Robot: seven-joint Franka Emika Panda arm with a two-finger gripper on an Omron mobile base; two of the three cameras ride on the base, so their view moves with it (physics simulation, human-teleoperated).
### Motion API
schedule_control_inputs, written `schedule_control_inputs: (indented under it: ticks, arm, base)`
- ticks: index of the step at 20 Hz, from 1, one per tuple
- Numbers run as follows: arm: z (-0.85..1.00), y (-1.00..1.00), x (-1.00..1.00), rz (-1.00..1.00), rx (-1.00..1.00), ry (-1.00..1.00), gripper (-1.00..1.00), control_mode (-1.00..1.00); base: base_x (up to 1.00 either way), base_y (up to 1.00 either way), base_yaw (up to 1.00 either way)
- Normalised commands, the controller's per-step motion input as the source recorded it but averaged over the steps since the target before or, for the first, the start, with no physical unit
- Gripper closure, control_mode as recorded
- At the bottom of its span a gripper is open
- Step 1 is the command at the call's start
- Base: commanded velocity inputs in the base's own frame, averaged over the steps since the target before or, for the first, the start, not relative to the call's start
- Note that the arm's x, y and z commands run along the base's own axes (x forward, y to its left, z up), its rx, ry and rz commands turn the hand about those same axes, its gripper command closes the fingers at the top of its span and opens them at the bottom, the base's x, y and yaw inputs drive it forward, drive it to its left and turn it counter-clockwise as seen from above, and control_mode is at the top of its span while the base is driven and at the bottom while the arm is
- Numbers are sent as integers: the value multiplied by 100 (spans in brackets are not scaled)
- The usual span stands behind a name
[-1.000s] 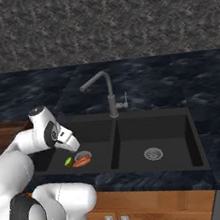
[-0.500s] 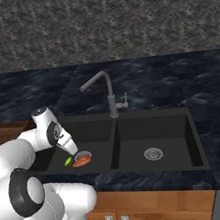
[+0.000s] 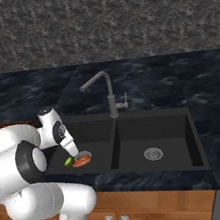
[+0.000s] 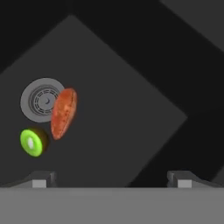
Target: Pick up all produce items and place them in the sink. Turn on the sink faucet to wash them. Then turn the sink off and put them in the tray.
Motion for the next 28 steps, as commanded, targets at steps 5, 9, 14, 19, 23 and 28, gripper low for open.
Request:
schedule_control_inputs:
  ticks: [5, 9, 14, 19, 23, 28]
  arm:
    - [-34, 0, 28, -10, 1, 0, -100, -100]
    - [-35, 0, 29, -10, 0, 0, -100, -100]
    - [-34, 0, 31, -10, 0, 0, -100, -100]
    - [-34, 3, 27, -5, 0, -2, -100, -100]
    - [-26, 12, 25, 0, 0, -3, -100, -100]
    - [-27, 2, 29, 1, 0, -2, -100, -100]
  base:
    - [0, 0, 0]
    - [0, 0, 0]
    - [0, 0, 0]
    - [0, 0, 0]
    - [0, 0, 0]
    - [0, 0, 0]
